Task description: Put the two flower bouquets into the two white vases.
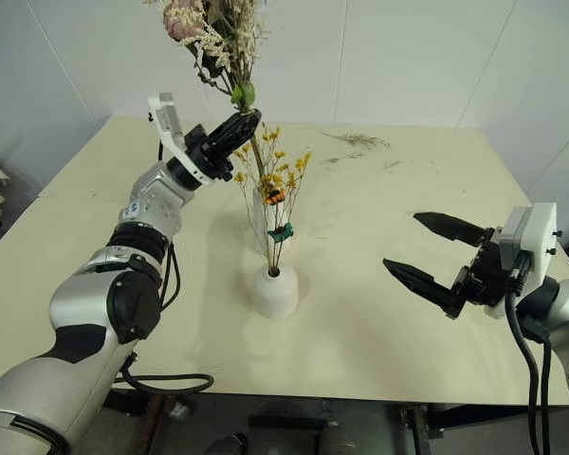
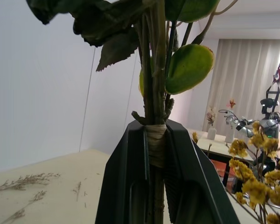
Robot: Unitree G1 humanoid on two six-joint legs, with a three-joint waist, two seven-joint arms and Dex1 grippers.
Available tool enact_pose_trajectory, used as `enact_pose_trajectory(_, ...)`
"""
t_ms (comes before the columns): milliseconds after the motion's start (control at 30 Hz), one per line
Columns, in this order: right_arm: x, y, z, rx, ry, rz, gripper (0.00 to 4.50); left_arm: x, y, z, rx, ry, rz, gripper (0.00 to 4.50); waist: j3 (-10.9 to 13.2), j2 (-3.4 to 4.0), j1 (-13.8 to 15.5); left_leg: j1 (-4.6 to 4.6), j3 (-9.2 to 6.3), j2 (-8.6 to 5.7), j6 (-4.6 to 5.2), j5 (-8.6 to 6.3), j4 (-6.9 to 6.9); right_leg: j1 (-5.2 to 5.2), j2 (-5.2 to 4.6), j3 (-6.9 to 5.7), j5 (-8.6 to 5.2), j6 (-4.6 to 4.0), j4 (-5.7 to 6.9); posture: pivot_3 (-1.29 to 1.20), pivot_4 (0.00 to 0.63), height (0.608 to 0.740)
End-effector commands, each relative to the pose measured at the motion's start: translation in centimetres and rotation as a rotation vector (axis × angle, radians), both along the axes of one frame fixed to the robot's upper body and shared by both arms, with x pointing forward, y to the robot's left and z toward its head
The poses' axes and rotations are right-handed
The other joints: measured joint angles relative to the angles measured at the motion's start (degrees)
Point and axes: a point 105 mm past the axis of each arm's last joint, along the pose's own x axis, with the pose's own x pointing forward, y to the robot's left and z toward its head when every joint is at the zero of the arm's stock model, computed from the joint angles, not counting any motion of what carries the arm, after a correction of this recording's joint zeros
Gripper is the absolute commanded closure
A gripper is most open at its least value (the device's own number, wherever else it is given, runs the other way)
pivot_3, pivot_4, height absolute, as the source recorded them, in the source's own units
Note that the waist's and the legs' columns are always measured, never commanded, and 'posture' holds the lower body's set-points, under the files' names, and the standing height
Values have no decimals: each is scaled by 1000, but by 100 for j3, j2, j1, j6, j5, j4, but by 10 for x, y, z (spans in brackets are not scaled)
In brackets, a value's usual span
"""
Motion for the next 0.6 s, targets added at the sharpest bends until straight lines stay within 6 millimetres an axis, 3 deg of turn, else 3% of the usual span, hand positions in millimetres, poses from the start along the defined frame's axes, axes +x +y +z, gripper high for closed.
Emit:
enact_pose_trajectory(33, -5, 6, 8, -11, -52, 22, 0, 0, 0, 2, 14, -18, 15, 4371, 0, 0, 1, 0, 0, 0, 0, 0, 0, 0, 0, 0, 0, 0, 0, 0, 150, 740)
enact_pose_trajectory(600, -4, 8, 7, -9, -54, 26, 0, 1, -15, -16, 32, 41, -20, 4371, 0, 0, 3, 0, 0, 0, 0, 0, 0, 0, 0, 0, 0, 0, 1, 0, 150, 740)
